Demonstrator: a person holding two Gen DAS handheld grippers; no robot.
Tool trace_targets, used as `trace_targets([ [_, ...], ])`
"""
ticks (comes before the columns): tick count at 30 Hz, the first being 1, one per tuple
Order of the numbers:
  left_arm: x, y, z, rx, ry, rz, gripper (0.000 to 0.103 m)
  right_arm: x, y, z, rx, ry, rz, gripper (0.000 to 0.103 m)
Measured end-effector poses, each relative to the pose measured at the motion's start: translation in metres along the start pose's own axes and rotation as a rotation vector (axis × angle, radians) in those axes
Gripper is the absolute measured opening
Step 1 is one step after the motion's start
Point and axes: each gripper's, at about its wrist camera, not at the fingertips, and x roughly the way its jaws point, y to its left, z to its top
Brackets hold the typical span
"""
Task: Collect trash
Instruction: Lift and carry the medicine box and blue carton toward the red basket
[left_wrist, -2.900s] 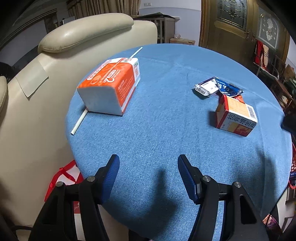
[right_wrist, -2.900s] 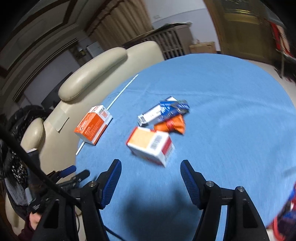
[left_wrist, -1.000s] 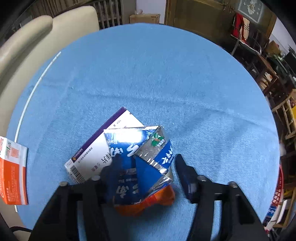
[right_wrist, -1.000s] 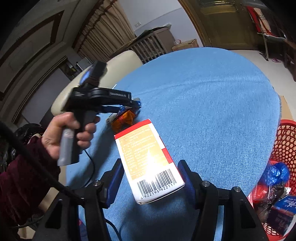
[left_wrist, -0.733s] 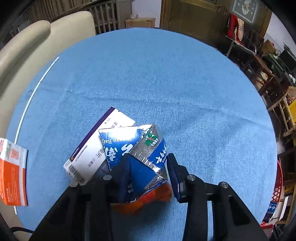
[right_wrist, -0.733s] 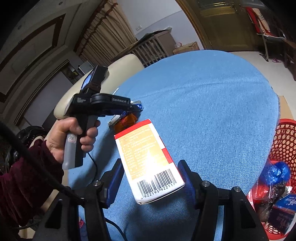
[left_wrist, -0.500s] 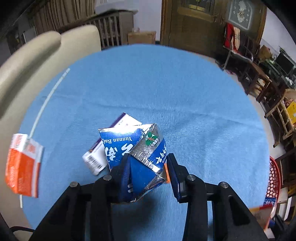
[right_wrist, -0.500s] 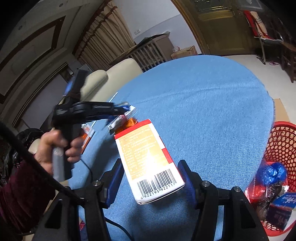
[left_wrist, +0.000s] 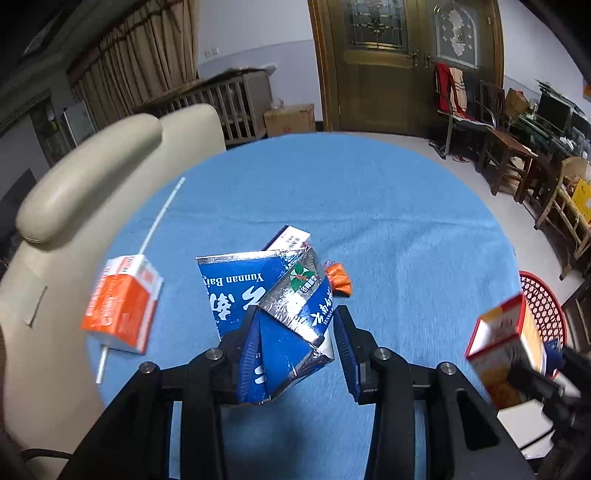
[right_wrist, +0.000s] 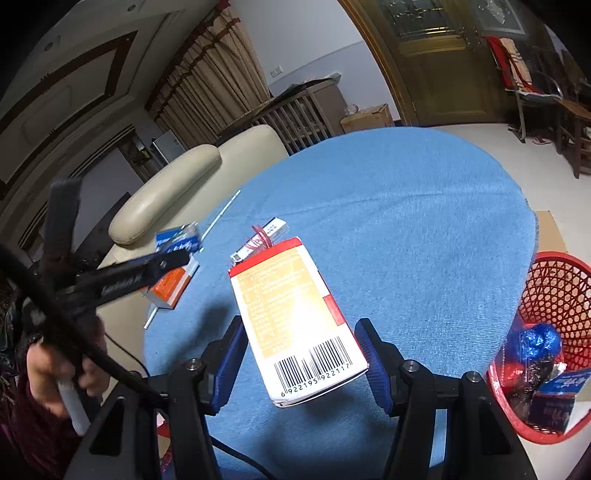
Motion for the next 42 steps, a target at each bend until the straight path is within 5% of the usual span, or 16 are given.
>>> trace_targets([
  [19, -0.101, -0.002, -0.035, 0.021, -0.203, 0.052, 0.042, -0.055, 0.052, -0.005, -0.071, -0.093, -0.004, 0.063],
  [42, -0.108, -0.012, -0.040, 0.060, -0.203, 0.045, 0.042, -0.062, 0.053, -0.006, -0.066, -0.096, 0.001, 0.063],
])
